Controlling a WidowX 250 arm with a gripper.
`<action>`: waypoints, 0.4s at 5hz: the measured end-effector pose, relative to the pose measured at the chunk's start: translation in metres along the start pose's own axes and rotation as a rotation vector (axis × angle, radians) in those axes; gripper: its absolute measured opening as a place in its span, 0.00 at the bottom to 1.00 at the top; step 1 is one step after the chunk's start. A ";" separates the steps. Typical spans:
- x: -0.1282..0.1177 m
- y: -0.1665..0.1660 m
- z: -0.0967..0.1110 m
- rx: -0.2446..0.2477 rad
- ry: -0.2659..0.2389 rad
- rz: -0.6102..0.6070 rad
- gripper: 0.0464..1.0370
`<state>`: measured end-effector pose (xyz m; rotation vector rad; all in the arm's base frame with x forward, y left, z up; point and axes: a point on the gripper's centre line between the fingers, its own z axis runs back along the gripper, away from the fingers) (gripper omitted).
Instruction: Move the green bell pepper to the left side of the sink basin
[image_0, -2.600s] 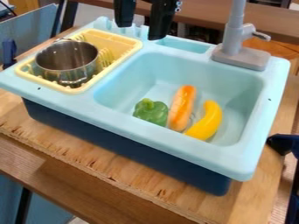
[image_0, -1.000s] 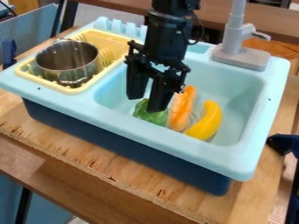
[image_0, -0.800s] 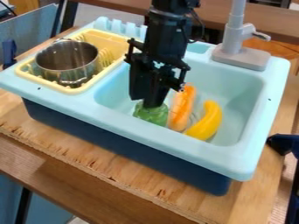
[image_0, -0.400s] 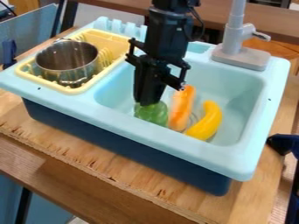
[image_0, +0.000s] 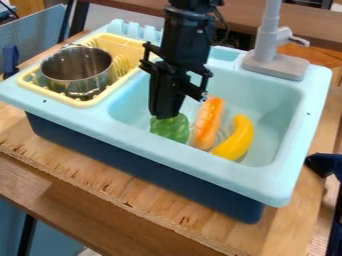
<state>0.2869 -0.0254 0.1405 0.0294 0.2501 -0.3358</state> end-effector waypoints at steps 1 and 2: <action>-0.011 0.006 0.023 0.047 -0.050 0.014 0.02; -0.017 0.022 0.028 0.052 -0.061 0.055 0.02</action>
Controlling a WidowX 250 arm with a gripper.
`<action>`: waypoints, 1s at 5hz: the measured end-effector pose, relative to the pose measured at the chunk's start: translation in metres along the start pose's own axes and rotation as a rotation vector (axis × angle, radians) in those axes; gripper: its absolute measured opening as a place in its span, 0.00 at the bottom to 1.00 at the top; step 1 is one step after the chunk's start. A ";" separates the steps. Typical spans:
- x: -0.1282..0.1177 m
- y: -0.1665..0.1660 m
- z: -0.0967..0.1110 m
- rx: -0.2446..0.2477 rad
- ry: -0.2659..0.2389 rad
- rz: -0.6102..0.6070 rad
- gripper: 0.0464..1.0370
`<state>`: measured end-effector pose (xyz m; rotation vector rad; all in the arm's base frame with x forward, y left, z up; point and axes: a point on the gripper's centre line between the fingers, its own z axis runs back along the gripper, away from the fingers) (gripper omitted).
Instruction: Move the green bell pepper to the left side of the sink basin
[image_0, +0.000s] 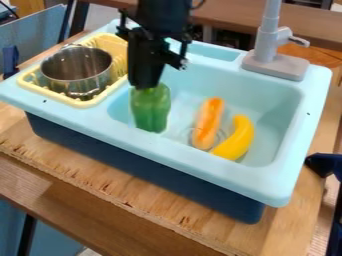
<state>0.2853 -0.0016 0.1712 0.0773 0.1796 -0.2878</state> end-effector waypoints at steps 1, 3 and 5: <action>0.003 0.008 -0.005 -0.012 0.016 0.032 0.02; 0.007 0.029 -0.028 -0.059 0.089 0.098 0.02; 0.004 0.042 -0.039 -0.101 0.156 0.156 0.04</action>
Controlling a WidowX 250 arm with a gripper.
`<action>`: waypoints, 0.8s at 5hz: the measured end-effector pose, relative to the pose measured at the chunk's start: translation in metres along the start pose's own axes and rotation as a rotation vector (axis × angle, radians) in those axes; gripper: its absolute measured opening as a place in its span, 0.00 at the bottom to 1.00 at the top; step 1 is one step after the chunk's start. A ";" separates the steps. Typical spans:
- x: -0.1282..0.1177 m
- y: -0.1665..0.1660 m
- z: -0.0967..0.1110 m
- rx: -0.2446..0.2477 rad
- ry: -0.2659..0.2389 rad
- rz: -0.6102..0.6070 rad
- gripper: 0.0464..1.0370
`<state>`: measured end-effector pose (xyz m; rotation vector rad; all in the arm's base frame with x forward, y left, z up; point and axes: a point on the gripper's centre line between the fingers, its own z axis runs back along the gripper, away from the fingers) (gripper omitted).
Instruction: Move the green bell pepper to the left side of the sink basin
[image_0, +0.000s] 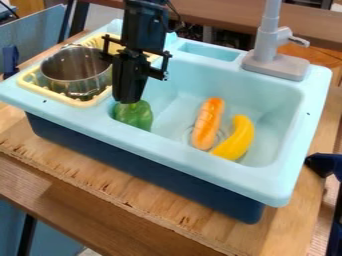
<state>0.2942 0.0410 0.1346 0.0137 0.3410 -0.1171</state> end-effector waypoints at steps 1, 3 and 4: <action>0.000 0.003 -0.005 0.011 0.048 0.001 0.23; -0.002 -0.003 0.021 0.085 -0.001 -0.069 0.79; -0.011 -0.003 0.045 0.125 -0.077 -0.057 0.97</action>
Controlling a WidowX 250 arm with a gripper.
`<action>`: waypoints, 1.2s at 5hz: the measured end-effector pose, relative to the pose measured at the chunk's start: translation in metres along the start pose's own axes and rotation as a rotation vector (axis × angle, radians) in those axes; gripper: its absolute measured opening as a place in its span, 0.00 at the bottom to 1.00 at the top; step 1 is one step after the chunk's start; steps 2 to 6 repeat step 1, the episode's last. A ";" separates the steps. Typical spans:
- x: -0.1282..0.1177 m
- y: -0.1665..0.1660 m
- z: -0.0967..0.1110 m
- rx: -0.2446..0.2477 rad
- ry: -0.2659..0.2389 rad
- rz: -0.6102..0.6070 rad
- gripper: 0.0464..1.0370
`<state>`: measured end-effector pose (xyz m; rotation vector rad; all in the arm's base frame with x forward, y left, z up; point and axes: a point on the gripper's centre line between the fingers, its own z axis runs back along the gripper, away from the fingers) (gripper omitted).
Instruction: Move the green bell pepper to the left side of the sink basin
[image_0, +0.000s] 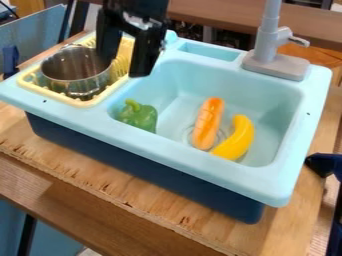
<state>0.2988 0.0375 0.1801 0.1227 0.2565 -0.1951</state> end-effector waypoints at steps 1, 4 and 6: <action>-0.008 -0.004 0.020 -0.005 -0.101 -0.028 0.97; -0.008 -0.004 0.020 -0.005 -0.101 -0.028 0.97; -0.008 -0.004 0.020 -0.005 -0.101 -0.028 0.97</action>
